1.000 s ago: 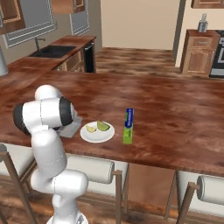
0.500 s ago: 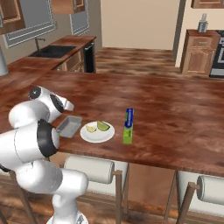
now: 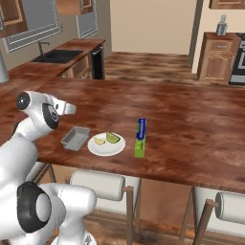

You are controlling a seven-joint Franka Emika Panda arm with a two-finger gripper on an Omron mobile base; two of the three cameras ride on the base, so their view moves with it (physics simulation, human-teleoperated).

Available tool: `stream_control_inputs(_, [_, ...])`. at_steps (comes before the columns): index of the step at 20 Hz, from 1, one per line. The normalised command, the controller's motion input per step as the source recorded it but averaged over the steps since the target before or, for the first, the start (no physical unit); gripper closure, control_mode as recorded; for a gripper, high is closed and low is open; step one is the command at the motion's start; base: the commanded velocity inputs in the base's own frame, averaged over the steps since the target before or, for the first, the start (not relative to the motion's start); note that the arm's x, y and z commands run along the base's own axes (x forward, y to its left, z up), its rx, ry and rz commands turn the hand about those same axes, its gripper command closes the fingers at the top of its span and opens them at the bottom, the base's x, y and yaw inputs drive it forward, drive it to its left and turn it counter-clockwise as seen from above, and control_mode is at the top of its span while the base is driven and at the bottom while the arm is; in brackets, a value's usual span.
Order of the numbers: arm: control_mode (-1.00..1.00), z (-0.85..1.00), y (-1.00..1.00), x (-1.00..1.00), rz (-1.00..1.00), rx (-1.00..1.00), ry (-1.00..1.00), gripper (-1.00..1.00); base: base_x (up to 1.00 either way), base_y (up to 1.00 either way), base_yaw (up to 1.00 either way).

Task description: Retrieve the tupperware and aluminum foil from the cabinet and place them on the dining counter near the plate with lemon wedges to prepare for storing leftovers.

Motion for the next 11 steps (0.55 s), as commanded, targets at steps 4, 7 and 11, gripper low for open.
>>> stream_control_inputs(4, [-1.00, 0.66, -0.24, -0.99, 0.00, 0.00, -0.14, -1.00, 0.00, 0.00, 0.00])
stream_control_inputs(7, [-1.00, 0.69, -0.40, -1.00, 0.00, 0.03, -0.11, -1.00, 0.00, 0.00, 0.00])
stream_control_inputs(11, [-1.00, 0.54, -0.38, -0.96, 0.01, 0.08, -0.05, -1.00, 0.00, 0.00, 0.00])
